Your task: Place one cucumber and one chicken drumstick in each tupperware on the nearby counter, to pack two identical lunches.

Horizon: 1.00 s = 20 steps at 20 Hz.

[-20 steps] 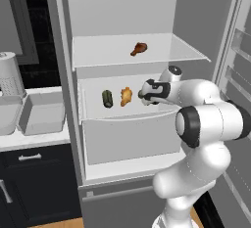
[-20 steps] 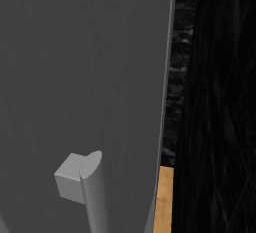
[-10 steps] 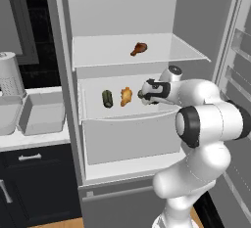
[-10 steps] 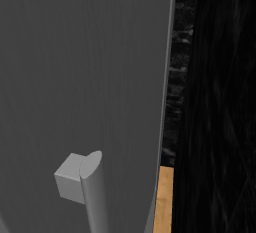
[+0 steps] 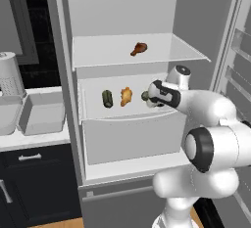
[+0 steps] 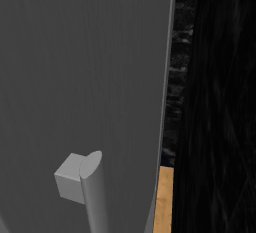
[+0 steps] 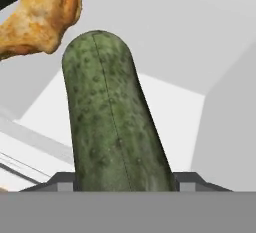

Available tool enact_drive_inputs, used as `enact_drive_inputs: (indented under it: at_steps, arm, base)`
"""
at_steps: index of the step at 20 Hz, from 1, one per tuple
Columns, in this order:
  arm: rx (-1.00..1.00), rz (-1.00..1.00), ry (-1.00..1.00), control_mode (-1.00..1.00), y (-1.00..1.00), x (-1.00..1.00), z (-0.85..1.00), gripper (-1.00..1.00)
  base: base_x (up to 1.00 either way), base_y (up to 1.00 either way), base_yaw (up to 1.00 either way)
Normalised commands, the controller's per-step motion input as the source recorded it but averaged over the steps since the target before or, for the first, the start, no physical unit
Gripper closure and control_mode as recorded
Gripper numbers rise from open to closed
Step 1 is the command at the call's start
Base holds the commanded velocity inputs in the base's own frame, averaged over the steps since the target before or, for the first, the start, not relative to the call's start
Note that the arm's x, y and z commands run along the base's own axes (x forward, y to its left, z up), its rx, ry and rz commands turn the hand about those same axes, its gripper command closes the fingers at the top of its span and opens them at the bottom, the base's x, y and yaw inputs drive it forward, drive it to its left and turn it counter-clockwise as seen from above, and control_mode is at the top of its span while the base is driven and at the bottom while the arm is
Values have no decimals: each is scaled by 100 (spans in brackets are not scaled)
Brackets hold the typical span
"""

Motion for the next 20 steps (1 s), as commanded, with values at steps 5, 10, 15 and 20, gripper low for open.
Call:
enact_drive_inputs:
  at_steps: [5, 10, 15, 20]
  arm:
    - [-3, 0, 2, -100, 1, -81, 98, 100]
    - [-1, -1, 18, -100, 0, -96, 81, 100]
    - [0, -8, 5, -100, -4, -100, 36, 100]
    - [0, -14, 1, -100, -5, -100, 40, 100]
  base:
    - [0, 0, 0]
    - [0, 0, 0]
    - [0, 0, 0]
    - [0, 0, 0]
